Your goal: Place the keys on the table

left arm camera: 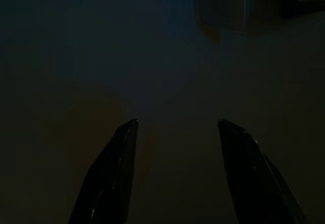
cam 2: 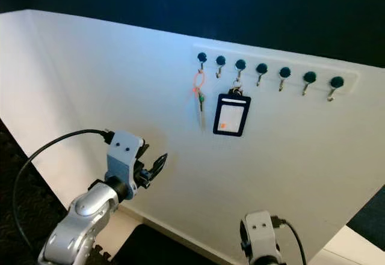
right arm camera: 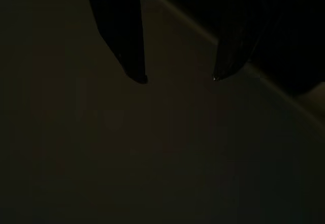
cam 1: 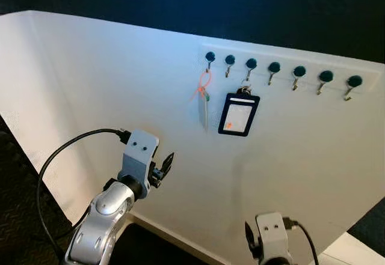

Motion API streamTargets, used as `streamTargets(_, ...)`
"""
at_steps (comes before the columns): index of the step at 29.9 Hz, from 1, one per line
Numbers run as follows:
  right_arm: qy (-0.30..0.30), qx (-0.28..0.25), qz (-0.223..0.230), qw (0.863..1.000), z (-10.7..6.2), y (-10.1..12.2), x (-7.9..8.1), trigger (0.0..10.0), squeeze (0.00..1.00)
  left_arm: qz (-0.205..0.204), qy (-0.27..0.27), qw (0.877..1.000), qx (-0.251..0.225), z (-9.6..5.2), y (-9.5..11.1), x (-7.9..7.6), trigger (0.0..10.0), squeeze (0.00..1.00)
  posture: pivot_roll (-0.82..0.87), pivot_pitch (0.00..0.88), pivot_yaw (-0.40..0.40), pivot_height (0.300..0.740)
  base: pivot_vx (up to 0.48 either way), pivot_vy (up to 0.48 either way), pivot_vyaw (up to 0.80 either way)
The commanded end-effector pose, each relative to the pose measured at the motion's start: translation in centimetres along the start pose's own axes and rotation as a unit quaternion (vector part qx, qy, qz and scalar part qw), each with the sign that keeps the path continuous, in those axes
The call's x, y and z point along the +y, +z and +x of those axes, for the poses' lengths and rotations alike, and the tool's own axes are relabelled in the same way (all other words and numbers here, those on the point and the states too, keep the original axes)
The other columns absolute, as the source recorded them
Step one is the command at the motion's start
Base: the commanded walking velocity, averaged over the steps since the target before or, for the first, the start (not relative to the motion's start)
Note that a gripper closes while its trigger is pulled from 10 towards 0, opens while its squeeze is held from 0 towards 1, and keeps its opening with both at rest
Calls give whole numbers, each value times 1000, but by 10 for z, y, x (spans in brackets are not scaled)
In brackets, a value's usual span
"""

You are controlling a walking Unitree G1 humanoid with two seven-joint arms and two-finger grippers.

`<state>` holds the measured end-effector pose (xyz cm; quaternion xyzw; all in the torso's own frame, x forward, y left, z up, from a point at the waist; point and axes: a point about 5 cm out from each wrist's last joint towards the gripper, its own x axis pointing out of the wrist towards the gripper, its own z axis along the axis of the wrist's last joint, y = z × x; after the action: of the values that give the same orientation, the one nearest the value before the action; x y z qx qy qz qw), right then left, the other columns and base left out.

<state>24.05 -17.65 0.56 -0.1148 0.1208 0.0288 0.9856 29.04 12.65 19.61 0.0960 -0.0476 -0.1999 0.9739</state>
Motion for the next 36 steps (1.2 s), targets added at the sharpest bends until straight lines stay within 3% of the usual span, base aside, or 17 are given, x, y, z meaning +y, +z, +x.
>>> streamTargets(1,16,60,-17,998,-12,-29,2,10000,0,4,9,1000,23,1,-8,-1,10000,0,95,126,12,740,0,0,0)
streamTargets(4,27,141,-56,988,-29,-63,1,10000,0,-4,32,999,43,0,-19,0,10000,0,93,125,11,740,0,0,0)
streamTargets(5,27,141,-56,988,-29,-63,1,10000,0,-4,32,999,43,0,-19,0,10000,0,93,125,11,740,0,0,0)
streamTargets(7,37,210,-95,972,-47,-90,-3,10000,0,-13,45,998,32,1,-15,-1,10000,0,100,124,7,740,0,0,0)
streamTargets(10,45,247,-115,961,-63,-105,-7,10000,0,-8,39,999,-1,13,4,-3,10000,0,112,125,-3,740,0,0,0)
streamTargets(14,45,246,-110,962,-63,-106,-6,10000,0,-10,32,999,-25,25,19,-3,10000,0,115,128,-4,740,0,0,0)
streamTargets(18,43,220,-99,970,-53,-97,-3,10000,0,-8,17,997,-79,50,57,-2,10000,0,109,133,1,740,0,0,0)
streamTargets(19,43,220,-99,970,-53,-97,-3,10000,0,-8,17,997,-79,50,57,-2,10000,0,109,133,1,740,0,0,0)
streamTargets(22,41,199,-92,975,-45,-91,3,10000,0,-19,3,995,-98,66,82,3,10000,0,97,141,20,740,0,0,0)
streamTargets(27,37,185,-82,979,-42,-87,8,10000,0,-60,-30,990,-122,70,108,15,10000,0,90,146,34,740,0,0,0)
streamTargets(28,36,183,-79,979,-43,-87,9,10000,0,-76,-74,986,-129,66,117,18,10000,0,92,150,38,740,0,0,0)
streamTargets(30,35,183,-76,980,-44,-88,10,10000,0,-83,-100,983,-132,64,122,20,10000,0,99,152,38,740,0,0,0)
streamTargets(36,38,185,-77,979,-45,-89,11,10000,0,-98,-110,980,-135,68,129,23,10000,0,109,152,35,740,0,0,0)
